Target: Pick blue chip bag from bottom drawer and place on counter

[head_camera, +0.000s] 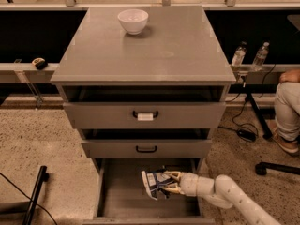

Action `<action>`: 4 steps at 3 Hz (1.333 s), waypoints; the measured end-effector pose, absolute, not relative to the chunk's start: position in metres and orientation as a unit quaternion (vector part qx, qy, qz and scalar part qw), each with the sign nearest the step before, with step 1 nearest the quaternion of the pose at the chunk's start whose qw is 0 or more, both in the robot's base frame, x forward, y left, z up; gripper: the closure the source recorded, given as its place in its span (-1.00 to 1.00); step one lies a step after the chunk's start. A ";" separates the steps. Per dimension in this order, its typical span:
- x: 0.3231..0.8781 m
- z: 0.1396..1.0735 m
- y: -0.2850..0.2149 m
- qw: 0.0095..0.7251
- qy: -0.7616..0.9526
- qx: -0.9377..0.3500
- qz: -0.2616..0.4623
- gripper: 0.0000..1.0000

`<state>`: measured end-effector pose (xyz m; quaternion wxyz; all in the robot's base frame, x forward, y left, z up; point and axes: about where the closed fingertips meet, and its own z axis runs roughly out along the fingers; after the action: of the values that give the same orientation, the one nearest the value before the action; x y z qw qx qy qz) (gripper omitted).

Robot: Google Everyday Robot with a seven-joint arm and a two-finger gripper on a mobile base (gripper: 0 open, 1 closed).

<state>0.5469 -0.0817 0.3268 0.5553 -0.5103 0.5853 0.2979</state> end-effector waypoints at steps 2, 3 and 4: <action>0.477 0.458 -0.048 0.564 0.504 -0.571 0.318 1.00; 0.464 0.465 -0.042 0.565 0.498 -0.573 0.322 1.00; 0.464 0.480 -0.037 0.567 0.483 -0.589 0.315 1.00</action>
Offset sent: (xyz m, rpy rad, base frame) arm -0.1045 0.0366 0.2070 0.0015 -0.2399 0.1391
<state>0.4636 -0.0374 0.4801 0.5666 -0.5888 0.4825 0.3154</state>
